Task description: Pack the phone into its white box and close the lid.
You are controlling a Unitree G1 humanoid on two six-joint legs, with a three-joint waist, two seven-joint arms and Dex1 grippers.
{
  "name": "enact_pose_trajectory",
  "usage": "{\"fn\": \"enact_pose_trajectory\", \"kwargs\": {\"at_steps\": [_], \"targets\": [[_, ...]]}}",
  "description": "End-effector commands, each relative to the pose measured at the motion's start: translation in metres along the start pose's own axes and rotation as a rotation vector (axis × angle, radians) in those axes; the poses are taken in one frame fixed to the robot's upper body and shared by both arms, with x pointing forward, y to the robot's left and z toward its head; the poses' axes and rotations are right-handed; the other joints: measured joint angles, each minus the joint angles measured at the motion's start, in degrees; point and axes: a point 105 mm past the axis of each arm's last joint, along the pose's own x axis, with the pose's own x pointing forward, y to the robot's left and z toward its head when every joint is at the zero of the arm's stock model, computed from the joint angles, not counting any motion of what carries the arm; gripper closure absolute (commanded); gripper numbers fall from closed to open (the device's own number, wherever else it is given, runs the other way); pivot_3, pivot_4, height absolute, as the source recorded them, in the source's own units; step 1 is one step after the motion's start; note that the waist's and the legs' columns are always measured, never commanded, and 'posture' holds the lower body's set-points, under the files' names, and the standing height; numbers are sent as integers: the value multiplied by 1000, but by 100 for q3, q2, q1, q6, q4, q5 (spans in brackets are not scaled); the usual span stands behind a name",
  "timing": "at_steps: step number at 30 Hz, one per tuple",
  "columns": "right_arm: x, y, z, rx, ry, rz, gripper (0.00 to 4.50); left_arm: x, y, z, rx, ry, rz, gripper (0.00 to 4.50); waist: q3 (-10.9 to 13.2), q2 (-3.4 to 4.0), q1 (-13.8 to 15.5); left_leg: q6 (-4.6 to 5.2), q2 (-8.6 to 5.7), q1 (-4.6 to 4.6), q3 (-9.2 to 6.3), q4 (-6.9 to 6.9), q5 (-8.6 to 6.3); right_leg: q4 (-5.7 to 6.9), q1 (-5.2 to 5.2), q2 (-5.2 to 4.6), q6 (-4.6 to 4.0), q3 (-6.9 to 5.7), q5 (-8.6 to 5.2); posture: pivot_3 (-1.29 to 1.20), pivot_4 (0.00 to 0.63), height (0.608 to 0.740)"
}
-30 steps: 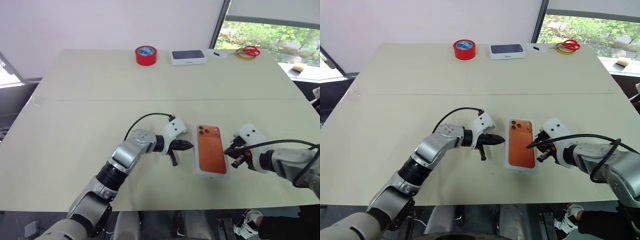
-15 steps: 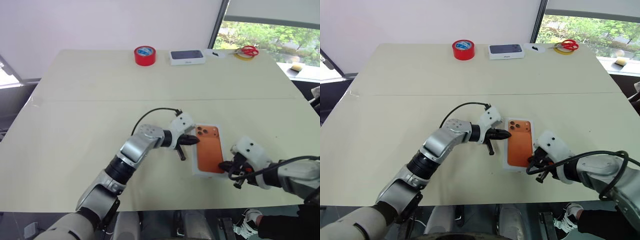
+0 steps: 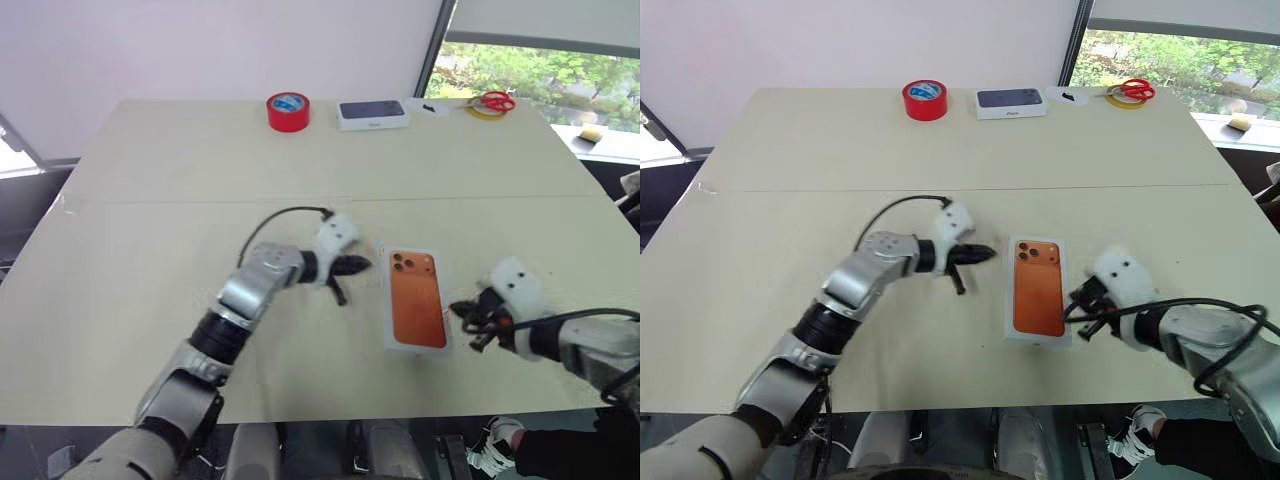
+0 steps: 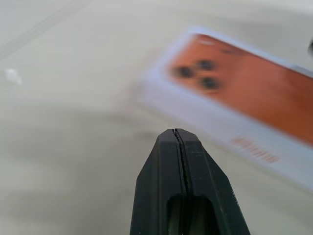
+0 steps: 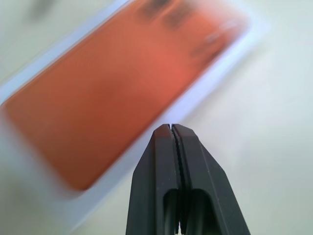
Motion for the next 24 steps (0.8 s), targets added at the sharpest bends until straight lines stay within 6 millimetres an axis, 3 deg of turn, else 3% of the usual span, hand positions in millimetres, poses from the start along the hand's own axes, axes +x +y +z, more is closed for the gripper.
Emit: {"fn": "enact_pose_trajectory", "kwargs": {"at_steps": [1, 5, 9, 18, 24], "targets": [[-11, -28, 15, -16, -135, -100, 4461, -43, 32, 15, 23, -105, 147, 4500, 1, -1, 2, 0, 0, 0, 2, 0, 0, -1, 2, -1, 0, 0, 0, 0, 150, 730], [-14, -44, 19, 43, -227, -100, 4461, -95, 63, 0, -20, -115, 315, 4500, 0, -1, 1, -1, 0, 4, 5, -1, 0, -1, 5, -2, 1, 0, 0, 0, 150, 730], [-10, -48, 25, 80, -283, -58, 4461, -135, 78, -19, -70, -87, 444, 4500, 0, 0, 2, -1, 0, 4, 7, 1, 0, 0, 7, -3, 0, -1, 0, 0, 150, 730], [5, -43, 34, 78, -309, 1, 4461, -162, 87, -36, -92, -53, 545, 4500, 0, 0, 1, -1, 0, 3, 8, -1, 0, 0, 5, -4, 0, -1, 0, 0, 150, 730], [10, -39, 36, 81, -325, 14, 4461, -176, 90, -36, -94, -52, 584, 4500, 0, 0, 0, -2, 1, 4, 10, -2, 0, 0, 3, -4, 0, -1, 0, 0, 150, 730]]}}
